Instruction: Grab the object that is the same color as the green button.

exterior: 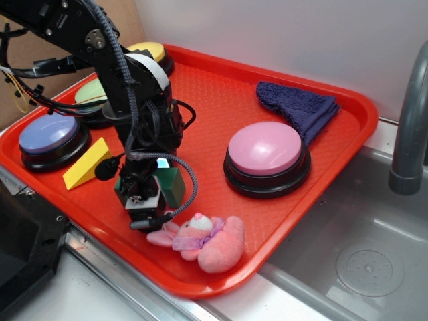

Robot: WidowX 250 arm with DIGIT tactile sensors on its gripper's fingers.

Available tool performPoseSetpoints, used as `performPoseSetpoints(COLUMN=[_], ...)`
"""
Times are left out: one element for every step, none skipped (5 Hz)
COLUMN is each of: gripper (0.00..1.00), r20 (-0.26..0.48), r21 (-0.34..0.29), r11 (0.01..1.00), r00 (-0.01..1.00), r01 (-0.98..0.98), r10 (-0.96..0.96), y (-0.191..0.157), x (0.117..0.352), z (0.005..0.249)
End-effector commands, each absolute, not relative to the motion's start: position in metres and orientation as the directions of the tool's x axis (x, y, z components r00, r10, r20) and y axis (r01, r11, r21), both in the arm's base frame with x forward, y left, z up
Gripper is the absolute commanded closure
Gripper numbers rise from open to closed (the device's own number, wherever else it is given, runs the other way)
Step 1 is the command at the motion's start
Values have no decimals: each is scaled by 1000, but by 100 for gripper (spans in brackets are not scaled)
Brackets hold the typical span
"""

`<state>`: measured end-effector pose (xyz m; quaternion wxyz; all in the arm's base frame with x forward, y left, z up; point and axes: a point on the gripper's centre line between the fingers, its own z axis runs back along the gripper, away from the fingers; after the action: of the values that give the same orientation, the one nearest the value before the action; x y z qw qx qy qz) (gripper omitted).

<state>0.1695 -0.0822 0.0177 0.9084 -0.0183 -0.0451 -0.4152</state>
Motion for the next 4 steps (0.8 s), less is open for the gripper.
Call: performPoseSetpoints(gripper=[100,100,100,100], r20=[125,104,91,78], r21=[-3,12,20,66], r11=[683,737,851,952], r00=[678,732,847,950], r01=[730,676,525,297], r10=[-724,-673,-524,-302], y=[-77,-73,-65,-57], x=[170,173,178,187], z=[20,33,60,99])
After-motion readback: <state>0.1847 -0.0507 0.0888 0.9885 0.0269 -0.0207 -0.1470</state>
